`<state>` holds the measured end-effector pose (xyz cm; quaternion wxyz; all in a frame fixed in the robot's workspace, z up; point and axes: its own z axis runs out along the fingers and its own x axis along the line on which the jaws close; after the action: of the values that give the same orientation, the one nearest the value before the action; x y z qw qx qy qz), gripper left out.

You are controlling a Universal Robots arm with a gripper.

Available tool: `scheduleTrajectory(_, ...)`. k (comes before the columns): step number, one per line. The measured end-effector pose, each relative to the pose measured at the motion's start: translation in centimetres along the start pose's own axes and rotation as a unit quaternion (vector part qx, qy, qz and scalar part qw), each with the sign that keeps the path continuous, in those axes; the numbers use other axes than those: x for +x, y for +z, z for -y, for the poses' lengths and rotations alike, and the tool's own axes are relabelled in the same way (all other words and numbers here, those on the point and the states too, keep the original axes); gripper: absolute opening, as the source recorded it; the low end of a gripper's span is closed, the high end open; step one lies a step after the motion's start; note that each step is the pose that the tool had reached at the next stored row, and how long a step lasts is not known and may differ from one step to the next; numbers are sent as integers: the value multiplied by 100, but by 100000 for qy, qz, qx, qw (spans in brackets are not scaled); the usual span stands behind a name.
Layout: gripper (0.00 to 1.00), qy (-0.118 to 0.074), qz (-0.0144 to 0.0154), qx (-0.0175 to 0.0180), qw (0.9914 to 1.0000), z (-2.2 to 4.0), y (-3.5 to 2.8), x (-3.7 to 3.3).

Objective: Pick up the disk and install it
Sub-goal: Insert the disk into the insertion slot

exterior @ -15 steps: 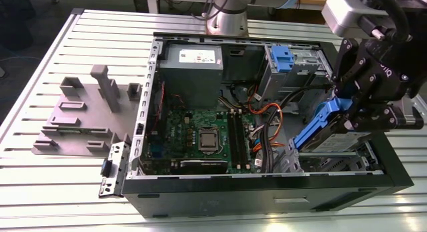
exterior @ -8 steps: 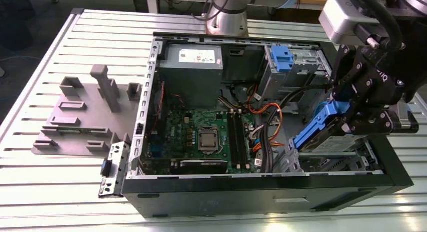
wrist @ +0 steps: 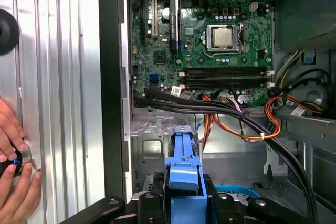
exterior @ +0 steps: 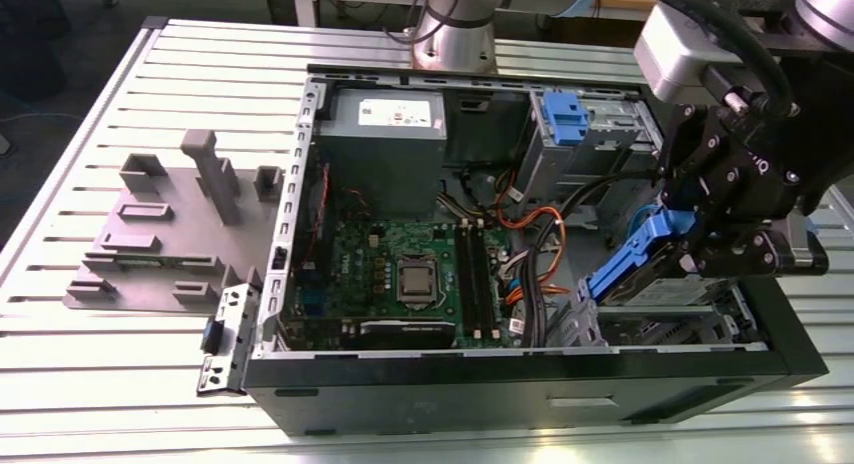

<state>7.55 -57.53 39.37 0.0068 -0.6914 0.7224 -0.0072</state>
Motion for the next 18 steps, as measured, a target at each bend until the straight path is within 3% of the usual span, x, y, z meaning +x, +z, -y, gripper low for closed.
scheduleTrajectory(18,36,4,-4,26,100000,2,31,3)
